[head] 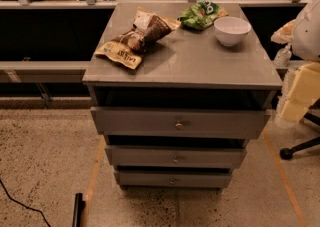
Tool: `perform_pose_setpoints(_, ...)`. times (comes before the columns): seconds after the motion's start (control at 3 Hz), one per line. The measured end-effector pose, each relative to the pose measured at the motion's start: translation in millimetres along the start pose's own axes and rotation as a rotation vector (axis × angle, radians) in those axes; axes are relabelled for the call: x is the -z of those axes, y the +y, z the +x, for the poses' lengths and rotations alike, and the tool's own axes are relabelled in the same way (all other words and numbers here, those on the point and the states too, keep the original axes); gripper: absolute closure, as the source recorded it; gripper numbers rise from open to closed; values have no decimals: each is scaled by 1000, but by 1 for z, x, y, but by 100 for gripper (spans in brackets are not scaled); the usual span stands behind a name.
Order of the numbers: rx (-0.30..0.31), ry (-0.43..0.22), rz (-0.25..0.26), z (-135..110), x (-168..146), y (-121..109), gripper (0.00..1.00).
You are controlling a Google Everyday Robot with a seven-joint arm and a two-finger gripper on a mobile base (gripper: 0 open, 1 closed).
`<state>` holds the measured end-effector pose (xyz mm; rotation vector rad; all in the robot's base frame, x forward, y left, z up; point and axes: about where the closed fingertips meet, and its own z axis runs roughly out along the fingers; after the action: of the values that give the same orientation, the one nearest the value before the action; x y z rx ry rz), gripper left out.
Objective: Pick green rice chip bag
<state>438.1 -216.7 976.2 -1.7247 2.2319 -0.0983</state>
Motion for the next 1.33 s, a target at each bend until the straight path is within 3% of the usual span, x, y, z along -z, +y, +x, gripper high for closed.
perform_pose_setpoints(0.33, 0, 0, 0, 0, 0, 0, 0)
perform_pose_setpoints(0.67, -42, -44, 27, -6, -8, -17, 0)
perform_pose_setpoints(1.0, -127, -156, 75, -13, -30, -74, 0)
perform_pose_setpoints(1.33, -182, -292, 138, -16, -60, -146, 0)
